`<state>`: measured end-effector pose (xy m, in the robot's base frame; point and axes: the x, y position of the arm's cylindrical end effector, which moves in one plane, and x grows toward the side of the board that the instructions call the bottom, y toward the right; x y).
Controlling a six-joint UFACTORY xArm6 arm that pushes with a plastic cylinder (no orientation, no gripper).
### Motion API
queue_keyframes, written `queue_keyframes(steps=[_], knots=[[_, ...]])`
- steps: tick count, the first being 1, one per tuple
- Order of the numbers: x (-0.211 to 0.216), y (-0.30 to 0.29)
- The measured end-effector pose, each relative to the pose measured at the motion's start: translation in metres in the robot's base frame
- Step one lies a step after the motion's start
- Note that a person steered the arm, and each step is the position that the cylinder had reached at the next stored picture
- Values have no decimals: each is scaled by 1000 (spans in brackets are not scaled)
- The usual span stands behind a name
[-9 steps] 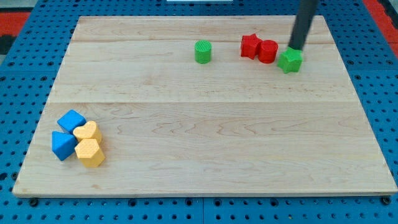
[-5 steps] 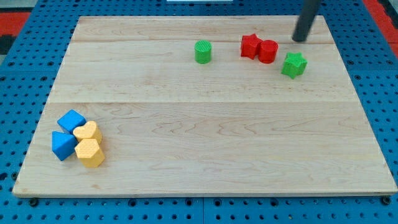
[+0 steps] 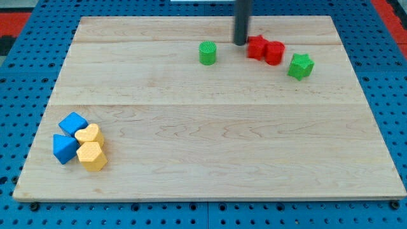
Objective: Push the red blocks and the green star to the right center of the board
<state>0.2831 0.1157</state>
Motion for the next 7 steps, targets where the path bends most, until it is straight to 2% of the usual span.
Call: queue_keyframes(steps=[1,2,3,4,5,6,7], knots=[[35,33],[41,53],[66,71],[27,58],[19,116],[67,143],[103,140]])
